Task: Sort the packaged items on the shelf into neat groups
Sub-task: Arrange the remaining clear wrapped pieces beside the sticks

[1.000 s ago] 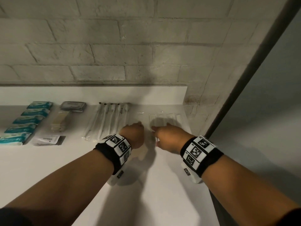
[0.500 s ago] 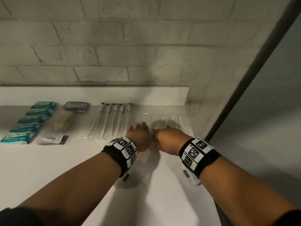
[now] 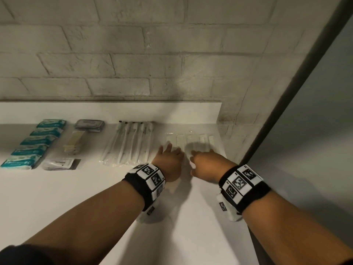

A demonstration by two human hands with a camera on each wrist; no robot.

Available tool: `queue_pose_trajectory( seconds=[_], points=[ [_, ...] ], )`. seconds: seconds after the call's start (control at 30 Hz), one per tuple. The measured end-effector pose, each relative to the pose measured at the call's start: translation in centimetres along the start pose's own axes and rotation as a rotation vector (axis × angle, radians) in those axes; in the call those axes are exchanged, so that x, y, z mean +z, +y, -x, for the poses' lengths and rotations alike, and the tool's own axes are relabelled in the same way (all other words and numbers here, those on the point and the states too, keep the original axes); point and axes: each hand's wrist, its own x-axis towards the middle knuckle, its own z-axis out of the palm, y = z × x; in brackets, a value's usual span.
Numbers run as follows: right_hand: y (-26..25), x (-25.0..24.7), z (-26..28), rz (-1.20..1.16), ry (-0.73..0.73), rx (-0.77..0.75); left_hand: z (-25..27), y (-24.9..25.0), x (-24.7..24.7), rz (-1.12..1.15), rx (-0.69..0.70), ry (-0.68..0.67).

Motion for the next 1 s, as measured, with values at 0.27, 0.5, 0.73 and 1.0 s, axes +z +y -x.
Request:
queue_pose_trajectory(
  seconds=[0.27,0.5,0.73,1.0],
  points=[
    [2.1,0.3,0.8,-0.071,0.037,0.111,-0.2,1.8,-0.3,-0.050,0.080,0.033],
    [2.9,0.8,0.8,-0.101,0.002,0.121,-0.5,2.7,-0.4,-0.080,0.102,-0.013],
    [5.3,1.2,1.8,-0.156,-0.009,0.296,-0.7,4.8,-0.6,-0.052,0.191,-0.022],
    [5.4,1.6,2.5,-0.161,0.009,0.270,-0.6,5.5,-0.7,-0.083,0.174,-0.020]
  ],
)
